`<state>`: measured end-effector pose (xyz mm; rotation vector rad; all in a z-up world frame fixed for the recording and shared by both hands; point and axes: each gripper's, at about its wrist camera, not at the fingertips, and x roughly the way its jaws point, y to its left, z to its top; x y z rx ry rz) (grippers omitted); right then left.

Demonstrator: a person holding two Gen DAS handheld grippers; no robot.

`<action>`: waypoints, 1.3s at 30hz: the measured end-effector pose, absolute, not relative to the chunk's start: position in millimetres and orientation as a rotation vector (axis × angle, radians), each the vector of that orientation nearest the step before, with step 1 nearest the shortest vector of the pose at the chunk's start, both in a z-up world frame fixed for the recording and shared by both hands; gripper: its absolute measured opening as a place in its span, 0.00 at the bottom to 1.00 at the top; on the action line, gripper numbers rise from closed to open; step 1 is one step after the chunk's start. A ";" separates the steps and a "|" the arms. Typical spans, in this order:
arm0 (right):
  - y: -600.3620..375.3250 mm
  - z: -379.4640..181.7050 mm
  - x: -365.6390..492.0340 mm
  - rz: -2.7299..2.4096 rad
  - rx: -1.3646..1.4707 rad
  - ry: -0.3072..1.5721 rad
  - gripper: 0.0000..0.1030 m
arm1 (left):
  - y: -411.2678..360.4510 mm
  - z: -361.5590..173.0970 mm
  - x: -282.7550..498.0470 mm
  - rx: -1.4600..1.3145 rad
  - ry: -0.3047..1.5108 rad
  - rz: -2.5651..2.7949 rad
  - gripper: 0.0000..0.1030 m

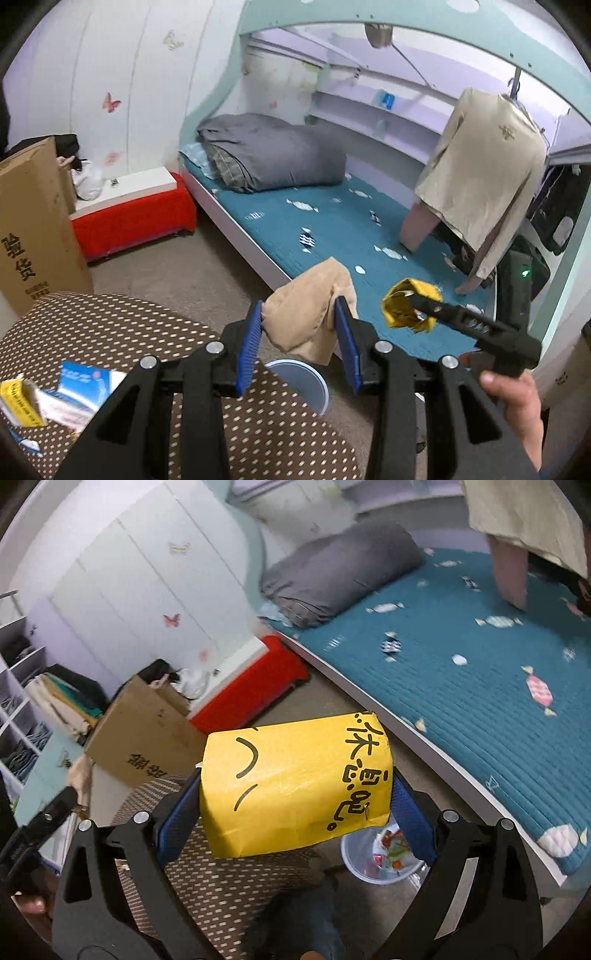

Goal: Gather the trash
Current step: 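Carry the cup and cloth to the trash bin and release both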

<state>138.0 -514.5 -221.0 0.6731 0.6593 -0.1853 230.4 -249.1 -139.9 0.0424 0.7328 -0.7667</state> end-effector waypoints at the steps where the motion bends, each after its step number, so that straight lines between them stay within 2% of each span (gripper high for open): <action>1: -516.0 -229.6 141.1 -0.191 0.685 0.675 0.89 | -257.3 -143.3 232.5 0.047 0.744 -0.772 0.37; 12: -531.9 -304.7 183.5 -0.220 0.751 0.826 0.89 | -313.5 -188.3 262.2 0.118 0.847 -0.790 0.37; 20: -543.4 -378.9 209.0 -0.224 0.867 0.970 0.94 | -348.1 -228.2 278.5 0.185 0.946 -0.797 0.37; 28: -563.1 -351.1 172.5 -0.295 0.905 0.851 0.94 | -377.7 -260.8 283.6 0.265 1.023 -0.821 0.38; 31: -571.8 -333.5 155.2 -0.320 0.903 0.800 0.94 | -388.8 -270.1 285.4 0.290 1.052 -0.837 0.47; 33: -573.5 -320.1 145.8 -0.328 0.888 0.773 0.94 | -393.1 -271.7 286.4 0.298 1.053 -0.841 0.79; 34: -572.7 -314.6 142.4 -0.328 0.883 0.765 0.94 | -393.4 -270.8 286.5 0.301 1.040 -0.828 0.86; 35: -572.2 -311.1 140.7 -0.328 0.878 0.760 0.94 | -391.7 -268.7 285.7 0.304 1.019 -0.802 0.90; 39: -562.5 -293.8 134.3 -0.329 0.838 0.748 0.94 | -379.0 -257.1 283.9 0.280 0.993 -0.767 0.90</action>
